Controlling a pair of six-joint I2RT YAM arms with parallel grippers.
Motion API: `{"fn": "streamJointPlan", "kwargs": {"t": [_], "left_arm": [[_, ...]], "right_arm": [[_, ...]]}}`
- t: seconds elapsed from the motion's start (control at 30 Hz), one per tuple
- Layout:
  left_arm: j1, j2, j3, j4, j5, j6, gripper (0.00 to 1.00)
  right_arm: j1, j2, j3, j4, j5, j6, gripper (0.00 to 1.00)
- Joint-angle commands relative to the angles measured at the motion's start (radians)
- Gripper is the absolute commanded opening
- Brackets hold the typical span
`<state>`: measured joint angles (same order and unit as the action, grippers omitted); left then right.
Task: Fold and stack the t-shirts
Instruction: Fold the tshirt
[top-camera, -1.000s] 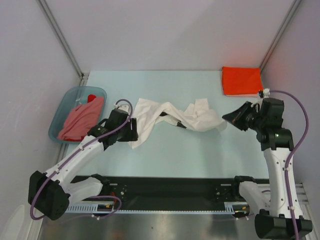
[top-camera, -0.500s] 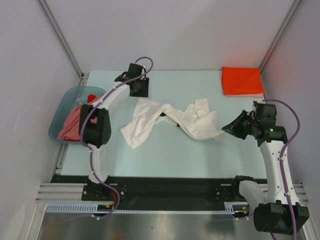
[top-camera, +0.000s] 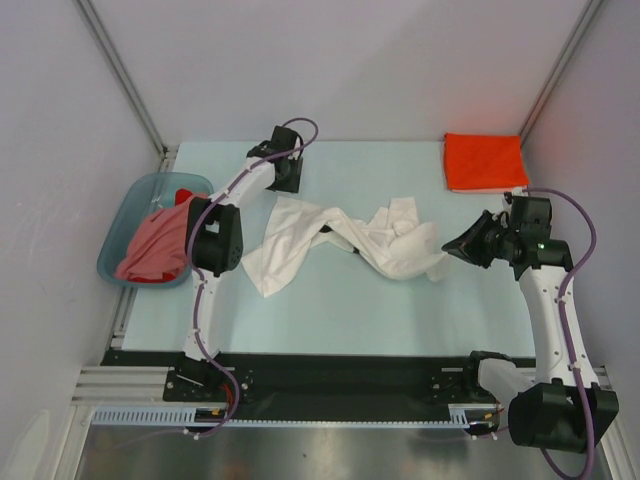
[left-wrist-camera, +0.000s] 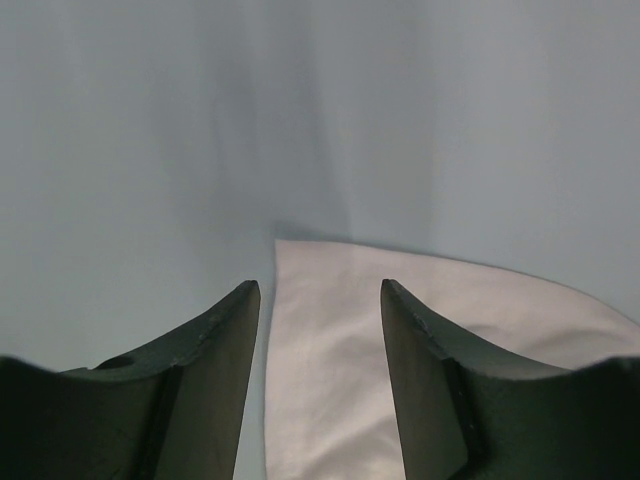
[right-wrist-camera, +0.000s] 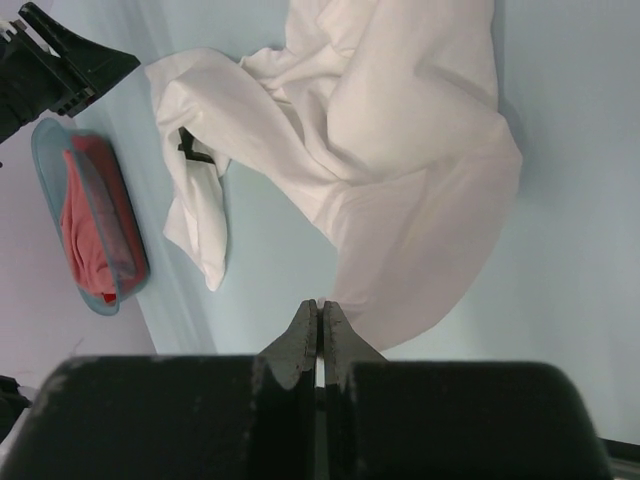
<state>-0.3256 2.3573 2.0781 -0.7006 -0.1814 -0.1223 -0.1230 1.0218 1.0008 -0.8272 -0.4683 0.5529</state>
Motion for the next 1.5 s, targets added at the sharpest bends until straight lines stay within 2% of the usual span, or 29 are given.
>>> {"fn": "streamJointPlan", "kwargs": {"t": [0.0,0.2,0.57,0.77,0.93,1.07,1.3,1.47], "left_arm": [[0.010,0.013,-0.007,0.022,-0.041,0.023,0.58],[0.019,0.057,0.011,0.036,-0.024,0.019,0.58],[0.040,0.157,0.160,-0.056,0.014,-0.030,0.58],[0.040,0.096,0.047,-0.017,0.026,-0.051,0.58],[0.039,0.092,0.050,-0.036,0.029,-0.051,0.59],[0.033,0.069,-0.008,-0.022,0.030,-0.062,0.58],[0.020,0.062,-0.030,-0.022,0.034,-0.074,0.47],[0.020,0.086,-0.006,-0.028,0.039,-0.080,0.43]], "right_arm": [[-0.004,0.012,0.051,0.049,-0.033,-0.018,0.00],[-0.003,0.031,0.059,0.057,-0.040,-0.016,0.00],[-0.001,0.032,0.058,0.053,-0.041,-0.022,0.00],[-0.003,0.029,0.052,0.056,-0.039,-0.019,0.00],[-0.003,0.032,0.047,0.065,-0.047,-0.013,0.00],[-0.003,0.027,0.044,0.066,-0.047,-0.010,0.00],[-0.006,0.023,0.039,0.072,-0.047,-0.007,0.00],[-0.009,0.026,0.044,0.077,-0.046,-0.004,0.00]]}}
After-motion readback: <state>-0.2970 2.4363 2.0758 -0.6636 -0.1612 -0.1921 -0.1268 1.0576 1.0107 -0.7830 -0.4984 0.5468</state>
